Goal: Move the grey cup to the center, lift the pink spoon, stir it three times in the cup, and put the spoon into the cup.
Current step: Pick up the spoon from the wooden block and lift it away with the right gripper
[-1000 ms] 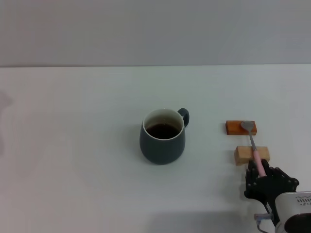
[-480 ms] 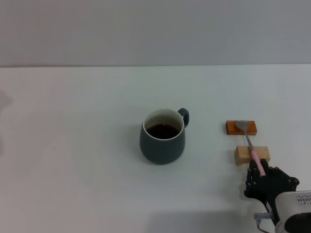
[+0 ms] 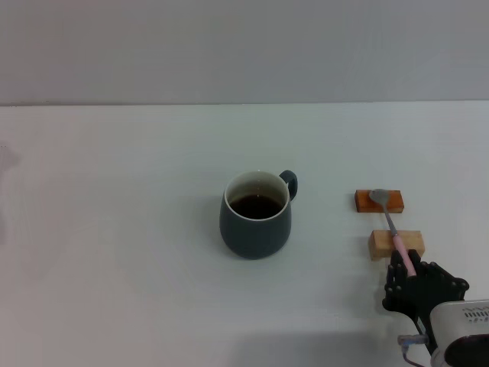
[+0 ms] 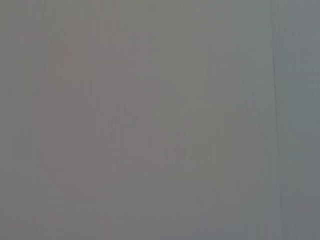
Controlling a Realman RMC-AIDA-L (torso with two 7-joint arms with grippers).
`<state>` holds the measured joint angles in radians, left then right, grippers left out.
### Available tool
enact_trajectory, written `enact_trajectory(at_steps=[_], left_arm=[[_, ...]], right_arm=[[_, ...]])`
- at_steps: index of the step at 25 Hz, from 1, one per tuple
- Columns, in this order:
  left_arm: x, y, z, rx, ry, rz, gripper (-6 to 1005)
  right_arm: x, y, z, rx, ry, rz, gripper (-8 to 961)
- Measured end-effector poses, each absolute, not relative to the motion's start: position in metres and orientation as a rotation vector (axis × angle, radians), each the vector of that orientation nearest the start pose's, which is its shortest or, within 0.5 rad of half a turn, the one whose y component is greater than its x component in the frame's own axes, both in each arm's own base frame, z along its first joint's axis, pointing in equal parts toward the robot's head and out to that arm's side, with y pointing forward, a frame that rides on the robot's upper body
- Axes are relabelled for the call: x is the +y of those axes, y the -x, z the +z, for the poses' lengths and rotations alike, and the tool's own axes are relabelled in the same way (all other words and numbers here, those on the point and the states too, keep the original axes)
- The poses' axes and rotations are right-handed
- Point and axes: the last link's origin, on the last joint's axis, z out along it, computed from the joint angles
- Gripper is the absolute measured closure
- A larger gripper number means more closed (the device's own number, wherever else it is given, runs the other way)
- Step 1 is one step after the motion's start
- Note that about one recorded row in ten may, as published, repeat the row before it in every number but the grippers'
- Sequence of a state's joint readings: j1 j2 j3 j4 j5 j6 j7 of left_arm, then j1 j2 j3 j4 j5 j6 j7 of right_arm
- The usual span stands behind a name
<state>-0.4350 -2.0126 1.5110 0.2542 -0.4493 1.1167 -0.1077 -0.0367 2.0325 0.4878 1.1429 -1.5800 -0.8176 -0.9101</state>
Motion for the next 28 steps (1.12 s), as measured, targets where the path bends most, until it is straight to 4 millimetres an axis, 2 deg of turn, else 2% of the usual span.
enact_trajectory(at_steps=[20, 24, 28], left_arm=[[0.36, 0.354, 0.09, -0.486, 1.197, -0.684, 1000], [0.361, 0.354, 0.091, -0.488, 1.198, -0.682, 1000], [0.361, 0.354, 0.091, -0.488, 1.198, -0.68, 1000]], right_arm=[[0.218, -0.256, -0.105, 0.813, 1.681, 0.366, 794], [0.22, -0.251, -0.102, 0.796, 1.685, 0.377, 794], [0.226, -0.237, -0.094, 0.736, 1.688, 0.378, 794]])
